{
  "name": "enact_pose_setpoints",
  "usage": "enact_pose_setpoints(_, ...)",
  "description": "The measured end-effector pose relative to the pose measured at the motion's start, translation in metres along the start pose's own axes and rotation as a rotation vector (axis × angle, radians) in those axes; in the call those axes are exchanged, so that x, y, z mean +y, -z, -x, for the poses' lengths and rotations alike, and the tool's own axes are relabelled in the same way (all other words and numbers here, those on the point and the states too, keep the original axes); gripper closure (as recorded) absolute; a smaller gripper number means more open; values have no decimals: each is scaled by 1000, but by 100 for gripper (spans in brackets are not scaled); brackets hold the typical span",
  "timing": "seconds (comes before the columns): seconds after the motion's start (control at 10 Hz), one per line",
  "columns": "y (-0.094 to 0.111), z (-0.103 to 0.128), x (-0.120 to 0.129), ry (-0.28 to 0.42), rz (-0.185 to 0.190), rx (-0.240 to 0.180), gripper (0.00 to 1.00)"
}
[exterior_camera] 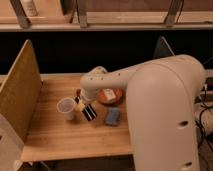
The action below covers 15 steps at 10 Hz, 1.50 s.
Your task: Place the eraser on the white sponge
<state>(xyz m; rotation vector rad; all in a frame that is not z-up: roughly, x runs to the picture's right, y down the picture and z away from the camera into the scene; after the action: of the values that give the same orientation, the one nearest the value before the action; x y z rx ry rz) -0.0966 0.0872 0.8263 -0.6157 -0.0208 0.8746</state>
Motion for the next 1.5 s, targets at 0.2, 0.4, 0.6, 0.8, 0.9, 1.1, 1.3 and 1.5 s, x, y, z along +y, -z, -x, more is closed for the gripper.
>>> enact_pose_setpoints(0.2, 15, -17, -35, -63, -54, -4, 100)
enact_pose_setpoints(0.4, 27, -34, -71, -138, -108, 4, 100)
enact_pose_setpoints(0.6, 30, -48, -94, -203, -141, 21, 100)
enact_pose_setpoints(0.8, 25, -61, -103, -252, -156, 54, 100)
enact_pose_setpoints(0.9, 22, -69, -107, -280, -167, 79, 100)
enact_pose_setpoints(1.1, 21, -79, -111, -305, -189, 109, 100)
enact_pose_setpoints(1.3, 24, -90, -108, -320, -204, 138, 100)
enact_pose_setpoints(1.5, 26, -105, -103, -329, -215, 175, 100)
